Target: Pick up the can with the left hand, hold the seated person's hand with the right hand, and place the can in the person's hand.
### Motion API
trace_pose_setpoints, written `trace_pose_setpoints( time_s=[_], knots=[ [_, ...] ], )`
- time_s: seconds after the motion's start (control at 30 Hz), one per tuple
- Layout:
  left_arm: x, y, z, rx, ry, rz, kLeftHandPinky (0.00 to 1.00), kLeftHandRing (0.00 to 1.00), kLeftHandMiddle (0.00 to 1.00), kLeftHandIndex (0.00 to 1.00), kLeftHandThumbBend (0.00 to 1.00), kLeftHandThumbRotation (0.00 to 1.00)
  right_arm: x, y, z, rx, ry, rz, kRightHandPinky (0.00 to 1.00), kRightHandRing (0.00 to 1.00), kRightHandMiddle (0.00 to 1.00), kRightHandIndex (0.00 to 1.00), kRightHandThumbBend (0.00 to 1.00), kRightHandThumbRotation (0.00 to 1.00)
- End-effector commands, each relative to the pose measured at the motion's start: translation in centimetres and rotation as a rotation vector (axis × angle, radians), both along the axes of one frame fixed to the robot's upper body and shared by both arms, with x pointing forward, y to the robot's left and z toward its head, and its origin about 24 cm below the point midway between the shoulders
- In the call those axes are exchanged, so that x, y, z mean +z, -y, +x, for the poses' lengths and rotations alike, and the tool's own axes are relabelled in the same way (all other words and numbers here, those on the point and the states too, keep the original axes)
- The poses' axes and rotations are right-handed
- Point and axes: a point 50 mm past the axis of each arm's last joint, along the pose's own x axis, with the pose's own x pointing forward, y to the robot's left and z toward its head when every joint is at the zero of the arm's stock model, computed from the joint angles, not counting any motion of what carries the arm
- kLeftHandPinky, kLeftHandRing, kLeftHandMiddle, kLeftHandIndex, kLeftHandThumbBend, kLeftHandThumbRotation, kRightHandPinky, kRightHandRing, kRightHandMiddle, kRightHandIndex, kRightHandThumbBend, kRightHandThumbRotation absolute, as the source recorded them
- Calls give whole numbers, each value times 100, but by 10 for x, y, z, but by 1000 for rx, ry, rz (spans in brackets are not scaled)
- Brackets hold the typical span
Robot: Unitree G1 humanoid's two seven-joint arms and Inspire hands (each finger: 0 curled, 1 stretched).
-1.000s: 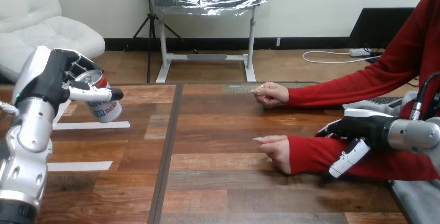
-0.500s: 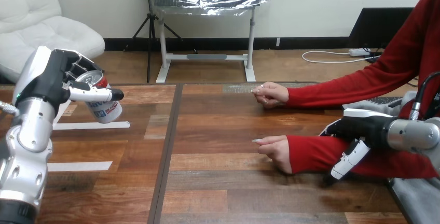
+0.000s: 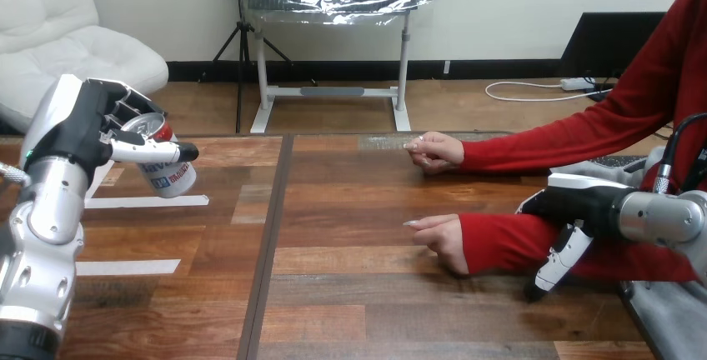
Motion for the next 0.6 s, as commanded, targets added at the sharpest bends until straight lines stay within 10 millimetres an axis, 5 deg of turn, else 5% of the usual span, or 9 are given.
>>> trace_pose_setpoints(
  time_s=[0.0, 0.57],
  knots=[
    [34, 6, 9, -32, 132, -11, 38, 41, 45, 46, 80, 0, 11, -17, 10, 53, 98, 28, 66, 68, 71, 71, 100, 8],
    [35, 6, 8, -35, 129, -7, 38, 42, 45, 46, 79, 0, 7, -23, 10, 66, 161, 35, 53, 57, 61, 63, 95, 7]
  ],
)
